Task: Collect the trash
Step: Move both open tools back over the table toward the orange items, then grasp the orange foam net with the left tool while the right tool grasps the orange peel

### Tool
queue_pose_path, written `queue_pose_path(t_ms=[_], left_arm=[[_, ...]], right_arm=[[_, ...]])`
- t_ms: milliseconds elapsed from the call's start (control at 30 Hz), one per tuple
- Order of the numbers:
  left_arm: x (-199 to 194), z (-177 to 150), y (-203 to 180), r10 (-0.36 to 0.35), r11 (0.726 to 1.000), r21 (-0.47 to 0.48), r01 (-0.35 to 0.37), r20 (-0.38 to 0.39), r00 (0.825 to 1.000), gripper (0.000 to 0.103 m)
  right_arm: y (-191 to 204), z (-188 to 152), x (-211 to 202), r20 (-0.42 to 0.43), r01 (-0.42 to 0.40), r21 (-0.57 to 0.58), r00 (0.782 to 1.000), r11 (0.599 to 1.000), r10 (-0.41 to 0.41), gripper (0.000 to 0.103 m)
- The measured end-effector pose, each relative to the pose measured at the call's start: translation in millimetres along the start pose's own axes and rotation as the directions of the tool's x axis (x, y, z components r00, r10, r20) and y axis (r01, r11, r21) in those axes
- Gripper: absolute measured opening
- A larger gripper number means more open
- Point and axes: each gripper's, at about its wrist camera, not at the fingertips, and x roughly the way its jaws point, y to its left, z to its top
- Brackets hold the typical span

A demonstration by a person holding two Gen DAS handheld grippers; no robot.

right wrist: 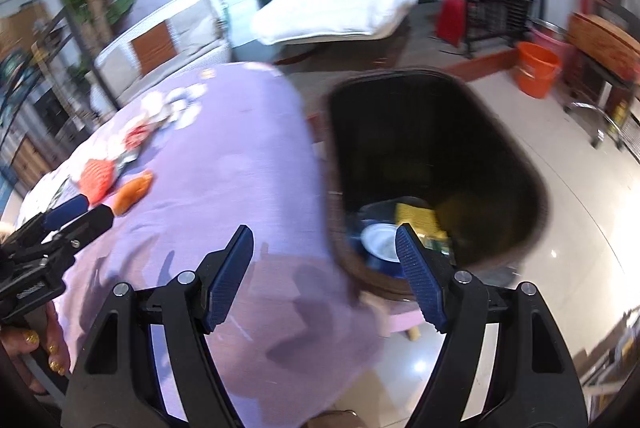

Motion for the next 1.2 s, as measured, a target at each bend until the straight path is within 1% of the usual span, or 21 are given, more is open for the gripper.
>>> queue_pose_path(t_ms=[67, 133, 267, 367, 467, 533, 567, 700, 767, 867, 933, 1000, 1033, 1067, 1167, 1200], left_arm=[[-4, -7, 22, 0.038, 0.999, -0.033, -0.038, -0.012, 0.999, 0.086], [-7, -13, 40, 0.061, 0.996, -0.06, -0.062, -0.017, 0.998, 0.086], [-11, -21, 76, 0.125, 0.986, -0.104, -0.127, -0.026, 0.992, 0.086], [-14, -23, 108, 0.135, 0.976, -0.169, -0.137, -0.024, 0.991, 0.086], [-10, -23, 137, 0.152, 0.965, -0.214, -0.154, -0.026, 0.988, 0.086], [-5, -19, 152, 0.176, 0.958, -0.227, -0.178, -0.027, 0.984, 0.081], [-2, -17, 159, 0.179, 0.955, -0.234, -0.182, -0.034, 0.983, 0.077], [11, -8, 180, 0.171, 0.95, -0.254, -0.179, -0.052, 0.984, 0.068], [20, -4, 188, 0.166, 0.95, -0.258, -0.177, -0.066, 0.984, 0.065], [32, 2, 197, 0.14, 0.948, -0.278, -0.156, -0.079, 0.987, 0.061], [40, 5, 200, 0.123, 0.947, -0.287, -0.143, -0.085, 0.989, 0.055], [45, 6, 201, 0.104, 0.946, -0.297, -0.128, -0.096, 0.99, 0.036], [45, 5, 202, 0.101, 0.944, -0.304, -0.126, -0.095, 0.99, 0.032], [43, 3, 201, 0.101, 0.942, -0.31, -0.124, -0.09, 0.991, 0.025], [31, -1, 199, 0.094, 0.94, -0.324, -0.111, -0.068, 0.993, 0.021], [26, -3, 197, 0.098, 0.94, -0.323, -0.112, -0.058, 0.993, 0.02]], right_arm=[[16, 1, 5, -0.011, -0.028, -0.026, 1.0, 0.999, 0.027, 0.074], [32, 3, 10, -0.025, -0.063, -0.049, 0.998, 0.997, 0.062, 0.074], [65, 5, 17, -0.046, -0.116, -0.099, 0.993, 0.988, 0.112, 0.074], [87, 8, 22, -0.063, -0.143, -0.142, 0.989, 0.98, 0.135, 0.074], [107, 11, 29, -0.09, -0.177, -0.173, 0.982, 0.969, 0.164, 0.074], [119, 12, 34, -0.099, -0.188, -0.192, 0.98, 0.963, 0.171, 0.074], [124, 13, 36, -0.104, -0.193, -0.201, 0.979, 0.96, 0.174, 0.074], [144, 16, 46, -0.134, -0.219, -0.224, 0.972, 0.949, 0.193, 0.074], [152, 19, 50, -0.146, -0.229, -0.236, 0.969, 0.945, 0.198, 0.074], [164, 21, 56, -0.164, -0.244, -0.249, 0.964, 0.937, 0.208, 0.074], [172, 22, 62, -0.181, -0.255, -0.251, 0.96, 0.934, 0.213, 0.074], [179, 24, 68, -0.198, -0.267, -0.256, 0.955, 0.929, 0.22, 0.074], [183, 26, 71, -0.206, -0.272, -0.256, 0.953, 0.928, 0.223, 0.074], [187, 26, 75, -0.213, -0.277, -0.254, 0.951, 0.927, 0.226, 0.074], [199, 28, 90, -0.248, -0.289, -0.249, 0.942, 0.924, 0.228, 0.072], [204, 29, 95, -0.26, -0.289, -0.25, 0.939, 0.924, 0.224, 0.069]])
